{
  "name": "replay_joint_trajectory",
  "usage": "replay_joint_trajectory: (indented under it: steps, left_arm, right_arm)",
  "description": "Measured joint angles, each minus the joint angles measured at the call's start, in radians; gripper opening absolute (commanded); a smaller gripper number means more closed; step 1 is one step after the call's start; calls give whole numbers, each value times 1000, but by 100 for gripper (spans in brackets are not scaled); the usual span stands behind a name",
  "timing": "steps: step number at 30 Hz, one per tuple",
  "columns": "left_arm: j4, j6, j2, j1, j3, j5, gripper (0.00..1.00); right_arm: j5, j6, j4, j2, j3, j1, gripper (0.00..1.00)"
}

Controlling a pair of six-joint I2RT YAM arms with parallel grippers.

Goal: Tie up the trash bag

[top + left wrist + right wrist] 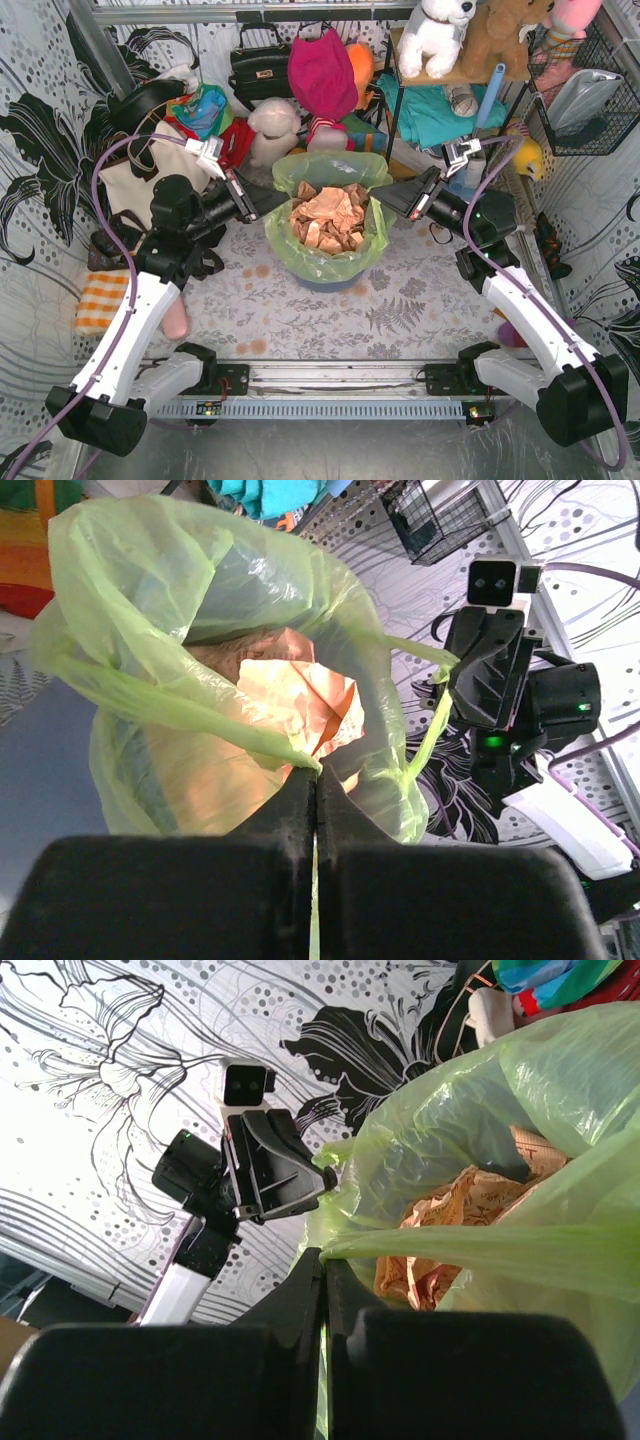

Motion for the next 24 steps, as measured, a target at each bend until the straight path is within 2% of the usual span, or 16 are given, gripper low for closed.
replay_joint_trajectory:
  steps: [7, 14, 19, 24]
  left_arm:
    - [-93, 84, -5, 0, -35, -74, 0]
    - [-225, 154, -54, 0, -139, -183, 0]
    - [-243, 171, -94, 0, -201, -198, 0]
    - [-262, 180, -114, 0, -234, -178, 0]
  right_arm:
    - [52, -60, -39, -23, -44, 1, 0]
    - [155, -154, -225, -156, -134, 1, 0]
    - [262, -210, -381, -264, -161, 1, 0]
    - [306, -224, -455, -298, -168, 1, 0]
